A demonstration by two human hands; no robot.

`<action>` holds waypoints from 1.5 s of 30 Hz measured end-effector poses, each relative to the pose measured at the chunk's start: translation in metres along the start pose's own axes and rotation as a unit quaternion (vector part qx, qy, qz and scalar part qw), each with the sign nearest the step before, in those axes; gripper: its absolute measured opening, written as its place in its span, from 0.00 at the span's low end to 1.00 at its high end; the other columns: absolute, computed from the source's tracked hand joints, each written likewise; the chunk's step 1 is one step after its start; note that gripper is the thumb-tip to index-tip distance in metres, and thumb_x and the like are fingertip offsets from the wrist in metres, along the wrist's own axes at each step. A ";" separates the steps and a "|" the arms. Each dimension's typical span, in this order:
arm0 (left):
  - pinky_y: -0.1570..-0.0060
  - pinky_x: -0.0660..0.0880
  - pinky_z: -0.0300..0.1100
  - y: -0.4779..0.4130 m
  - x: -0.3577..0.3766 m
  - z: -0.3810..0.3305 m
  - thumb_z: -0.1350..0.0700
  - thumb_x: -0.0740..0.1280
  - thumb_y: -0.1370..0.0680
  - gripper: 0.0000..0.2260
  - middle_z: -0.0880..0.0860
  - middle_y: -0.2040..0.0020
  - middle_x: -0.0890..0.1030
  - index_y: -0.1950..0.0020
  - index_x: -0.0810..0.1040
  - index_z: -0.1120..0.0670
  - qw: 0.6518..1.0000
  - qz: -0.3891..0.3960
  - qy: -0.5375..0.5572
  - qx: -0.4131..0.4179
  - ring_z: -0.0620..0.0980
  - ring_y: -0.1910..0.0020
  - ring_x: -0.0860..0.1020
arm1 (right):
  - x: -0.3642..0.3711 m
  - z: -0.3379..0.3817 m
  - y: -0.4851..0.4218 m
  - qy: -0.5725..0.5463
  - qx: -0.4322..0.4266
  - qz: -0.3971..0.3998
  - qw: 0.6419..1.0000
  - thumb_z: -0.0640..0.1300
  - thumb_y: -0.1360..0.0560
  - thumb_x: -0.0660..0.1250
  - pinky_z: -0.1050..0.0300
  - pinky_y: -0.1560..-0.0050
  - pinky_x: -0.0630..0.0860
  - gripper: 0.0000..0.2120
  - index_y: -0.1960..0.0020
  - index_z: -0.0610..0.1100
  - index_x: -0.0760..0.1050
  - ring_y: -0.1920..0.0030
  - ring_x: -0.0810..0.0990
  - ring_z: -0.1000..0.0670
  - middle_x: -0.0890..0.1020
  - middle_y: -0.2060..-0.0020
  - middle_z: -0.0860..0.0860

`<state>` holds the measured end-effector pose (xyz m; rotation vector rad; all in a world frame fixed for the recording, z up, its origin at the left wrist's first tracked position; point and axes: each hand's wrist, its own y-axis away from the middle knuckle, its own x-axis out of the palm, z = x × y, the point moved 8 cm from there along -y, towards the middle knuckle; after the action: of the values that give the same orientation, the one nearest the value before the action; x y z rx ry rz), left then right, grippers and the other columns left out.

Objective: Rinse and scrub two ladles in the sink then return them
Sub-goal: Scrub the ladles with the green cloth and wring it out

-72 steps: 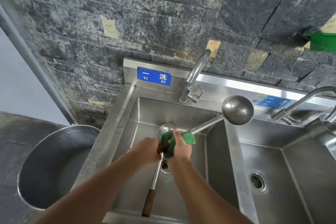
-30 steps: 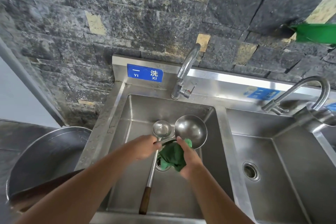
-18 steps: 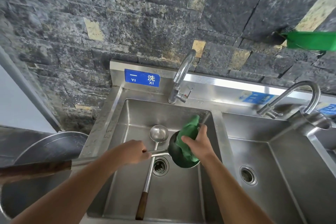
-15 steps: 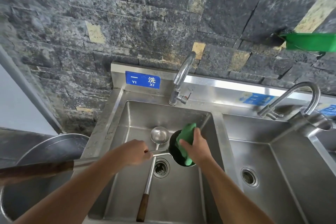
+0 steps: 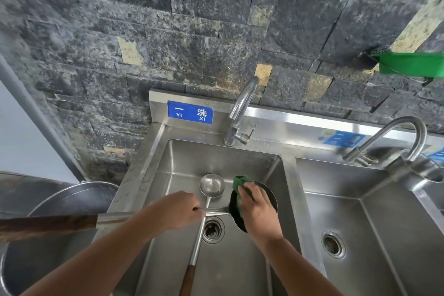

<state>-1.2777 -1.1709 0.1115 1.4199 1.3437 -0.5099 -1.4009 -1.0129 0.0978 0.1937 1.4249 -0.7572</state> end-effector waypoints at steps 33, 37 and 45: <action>0.67 0.64 0.42 -0.009 -0.005 0.018 0.43 0.61 0.21 0.18 0.49 0.69 0.72 0.66 0.69 0.53 1.000 -0.009 0.007 0.006 0.48 0.70 0.69 | 0.031 0.004 0.009 -0.059 0.153 0.107 0.981 0.53 0.21 0.61 0.47 0.34 0.71 0.25 0.28 0.42 0.69 0.36 0.71 0.40 0.67 0.31 0.43; 0.66 0.65 0.42 -0.009 0.008 0.016 0.44 0.61 0.21 0.18 0.51 0.67 0.72 0.66 0.68 0.53 1.000 0.005 0.011 -0.005 0.49 0.69 0.69 | 0.043 0.011 0.028 -0.392 0.399 0.024 0.829 0.49 0.21 0.65 0.52 0.29 0.67 0.22 0.30 0.42 0.73 0.36 0.73 0.47 0.69 0.34 0.47; 0.64 0.66 0.42 0.010 -0.006 0.019 0.45 0.61 0.19 0.17 0.50 0.66 0.73 0.59 0.75 0.56 0.999 0.047 -0.012 0.011 0.47 0.69 0.69 | 0.032 0.029 0.004 -0.142 -0.050 0.304 0.941 0.42 0.25 0.66 0.58 0.40 0.71 0.12 0.43 0.46 0.80 0.44 0.75 0.51 0.77 0.43 0.53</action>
<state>-1.2636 -1.1882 0.1145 1.4823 1.2487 -0.4792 -1.3762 -1.0368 0.0713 0.4059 1.0375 -0.1891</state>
